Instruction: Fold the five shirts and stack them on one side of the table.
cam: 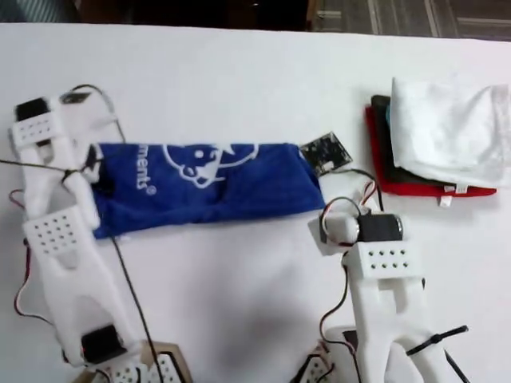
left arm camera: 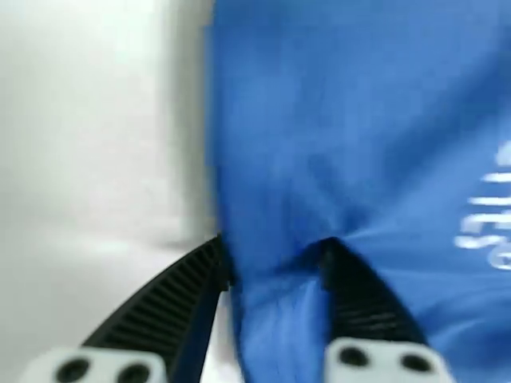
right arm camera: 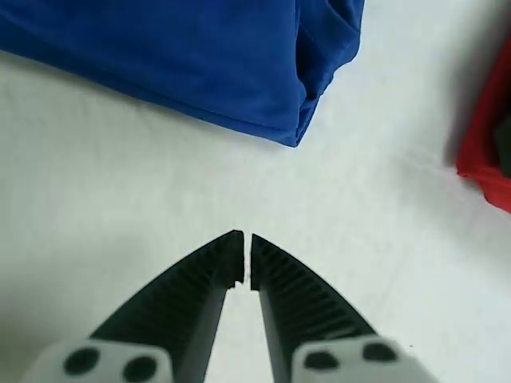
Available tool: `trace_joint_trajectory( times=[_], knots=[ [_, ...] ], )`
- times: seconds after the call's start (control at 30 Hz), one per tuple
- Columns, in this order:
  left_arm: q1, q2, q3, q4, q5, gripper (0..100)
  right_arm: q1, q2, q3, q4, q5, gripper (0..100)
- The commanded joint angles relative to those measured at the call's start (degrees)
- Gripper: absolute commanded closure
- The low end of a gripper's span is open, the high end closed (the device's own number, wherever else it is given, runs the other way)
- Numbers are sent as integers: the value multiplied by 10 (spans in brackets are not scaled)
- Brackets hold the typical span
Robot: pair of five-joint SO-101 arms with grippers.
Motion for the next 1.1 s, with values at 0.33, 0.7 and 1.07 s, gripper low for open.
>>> trace_joint_trajectory(
  times=[0.33, 0.7, 1.07],
  knots=[
    [-148, 11, -30, 5, -69, 973, 5, -20, 79, -78, -2, 977],
    [-249, -17, -108, 8, -99, 973, 5, -20, 246, -269, -4, 977],
    [-75, -374, 273, 6, -71, 973, 5, -48, 274, -302, -47, 976]
  ],
)
